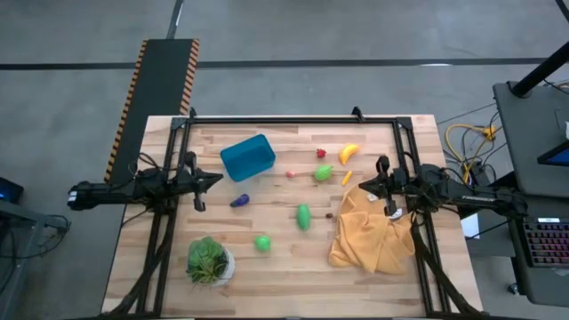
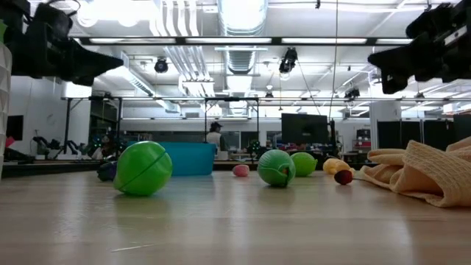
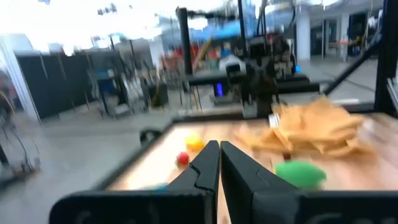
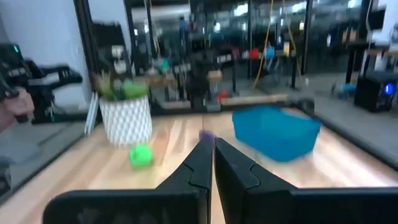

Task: Pick and placing Produce into tupperware
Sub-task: Put the small corn into the blue bin

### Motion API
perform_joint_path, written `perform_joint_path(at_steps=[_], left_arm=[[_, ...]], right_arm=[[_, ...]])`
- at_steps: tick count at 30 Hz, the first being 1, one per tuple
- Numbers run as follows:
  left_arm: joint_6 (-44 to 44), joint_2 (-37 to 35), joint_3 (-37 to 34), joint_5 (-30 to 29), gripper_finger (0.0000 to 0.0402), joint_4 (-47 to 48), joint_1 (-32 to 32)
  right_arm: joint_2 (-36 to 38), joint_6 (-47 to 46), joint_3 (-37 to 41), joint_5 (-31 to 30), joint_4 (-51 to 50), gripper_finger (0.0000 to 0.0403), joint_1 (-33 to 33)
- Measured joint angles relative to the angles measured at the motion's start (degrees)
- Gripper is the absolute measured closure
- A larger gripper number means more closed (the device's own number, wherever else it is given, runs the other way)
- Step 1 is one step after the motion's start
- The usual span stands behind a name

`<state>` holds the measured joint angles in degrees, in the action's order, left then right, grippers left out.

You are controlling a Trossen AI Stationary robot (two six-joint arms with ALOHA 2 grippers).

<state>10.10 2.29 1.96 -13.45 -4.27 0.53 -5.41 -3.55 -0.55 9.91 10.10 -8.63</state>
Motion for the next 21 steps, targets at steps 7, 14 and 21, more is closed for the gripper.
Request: perform_joint_path(at_steps=[7,14,21], left_arm=[[9.9,1.6,0.0,-0.9,0.0393,-11.9,0.0],[11.8,5.0,3.4,-6.8,0.0276,-13.9,0.4],[11.3,9.0,4.7,-6.6,0.0196,-25.2,0.4]], right_arm=[[0.0,7.5,0.0,-5.4,12.7,0.0364,0.0],[-0.6,10.1,-1.5,-11.7,13.0,0.0246,0.0],[-2.5,13.1,-10.7,-11.5,13.5,0.0181,0.0]])
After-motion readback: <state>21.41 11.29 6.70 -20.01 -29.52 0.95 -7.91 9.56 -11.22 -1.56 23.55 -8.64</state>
